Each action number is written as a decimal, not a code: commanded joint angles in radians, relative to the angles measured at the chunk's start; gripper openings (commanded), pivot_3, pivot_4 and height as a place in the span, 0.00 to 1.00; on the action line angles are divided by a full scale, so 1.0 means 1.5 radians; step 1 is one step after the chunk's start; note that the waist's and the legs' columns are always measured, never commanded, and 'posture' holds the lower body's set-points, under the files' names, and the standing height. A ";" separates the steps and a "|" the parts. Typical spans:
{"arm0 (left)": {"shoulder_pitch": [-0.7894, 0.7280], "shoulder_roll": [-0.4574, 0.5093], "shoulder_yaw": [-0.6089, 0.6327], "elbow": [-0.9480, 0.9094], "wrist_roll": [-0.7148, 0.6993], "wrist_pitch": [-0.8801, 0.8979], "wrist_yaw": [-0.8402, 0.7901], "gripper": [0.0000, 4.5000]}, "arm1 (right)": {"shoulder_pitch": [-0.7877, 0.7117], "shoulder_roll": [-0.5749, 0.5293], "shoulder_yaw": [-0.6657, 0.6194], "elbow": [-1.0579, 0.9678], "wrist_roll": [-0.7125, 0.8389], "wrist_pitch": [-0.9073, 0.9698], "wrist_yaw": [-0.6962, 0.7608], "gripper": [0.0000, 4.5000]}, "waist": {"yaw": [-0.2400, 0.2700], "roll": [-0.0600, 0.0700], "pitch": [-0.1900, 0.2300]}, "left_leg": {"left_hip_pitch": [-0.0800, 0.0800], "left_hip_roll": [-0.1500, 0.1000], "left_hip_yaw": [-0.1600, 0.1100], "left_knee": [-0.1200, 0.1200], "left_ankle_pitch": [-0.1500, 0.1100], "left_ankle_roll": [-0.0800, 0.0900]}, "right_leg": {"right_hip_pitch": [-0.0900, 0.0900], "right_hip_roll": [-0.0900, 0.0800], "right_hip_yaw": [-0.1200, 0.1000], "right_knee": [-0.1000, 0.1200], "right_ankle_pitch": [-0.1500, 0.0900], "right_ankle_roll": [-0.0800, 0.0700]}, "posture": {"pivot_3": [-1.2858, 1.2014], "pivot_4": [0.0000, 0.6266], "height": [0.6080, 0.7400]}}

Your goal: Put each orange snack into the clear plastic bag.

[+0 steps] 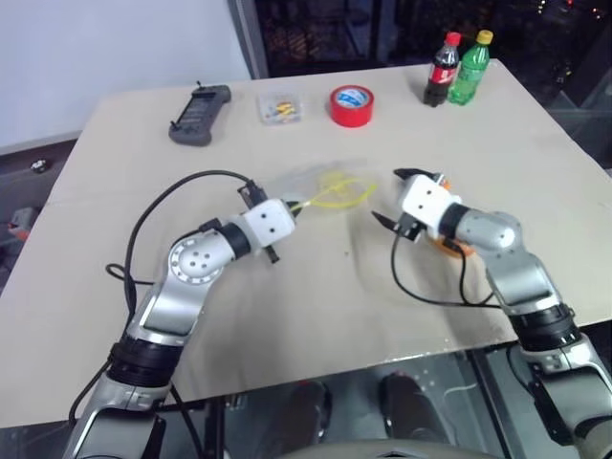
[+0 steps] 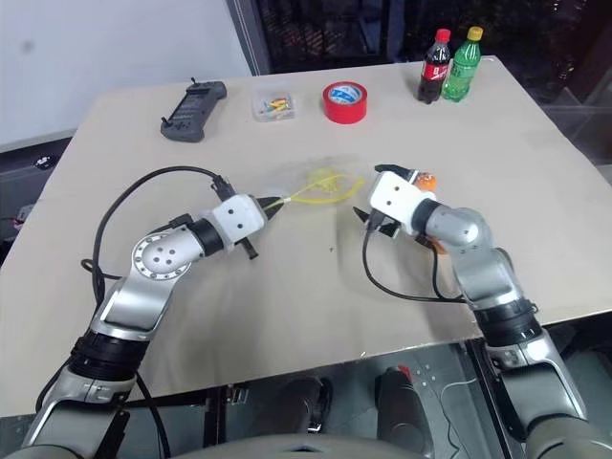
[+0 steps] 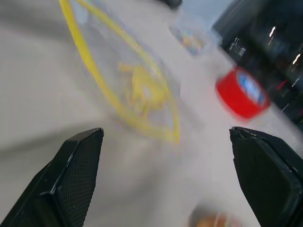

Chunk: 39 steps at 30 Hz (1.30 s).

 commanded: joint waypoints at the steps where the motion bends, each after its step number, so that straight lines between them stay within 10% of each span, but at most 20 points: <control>1: -0.007 0.002 0.019 -0.007 -0.007 -0.018 0.005 0.07 | 0.064 -0.059 -0.080 -0.068 0.041 0.078 0.026 0.98 | 0.007 0.000 0.000 | 0.000 0.000 0.000 0.000 0.000 0.000 | 0.000 0.000 0.000 0.000 0.000 0.000 | 0.52 0.24 1.00; 11: -0.016 -0.005 0.013 0.003 -0.015 -0.027 -0.003 0.07 | 0.166 -0.062 -0.186 -0.049 0.118 0.217 -0.026 0.98 | 0.009 0.000 0.000 | 0.001 0.001 0.002 0.000 0.000 0.000 | 0.000 0.000 0.001 0.000 0.001 0.000 | 0.52 0.24 1.00; 21: -0.011 -0.010 0.012 -0.001 -0.026 -0.038 -0.010 0.07 | 0.160 -0.032 -0.189 -0.114 0.226 0.248 -0.009 0.08 | 0.009 0.000 0.000 | 0.000 0.001 0.002 0.000 0.000 0.000 | 0.000 0.000 0.001 0.000 0.001 0.000 | 0.52 0.24 1.00; 39: 0.037 -0.028 -0.029 -0.086 -0.040 -0.056 -0.048 0.07 | -0.129 0.190 0.022 0.122 0.194 0.228 -0.082 0.08 | 0.007 0.000 0.000 | 0.000 0.001 0.001 0.001 0.000 0.000 | 0.000 0.000 0.000 -0.001 0.002 0.000 | 0.52 0.24 1.00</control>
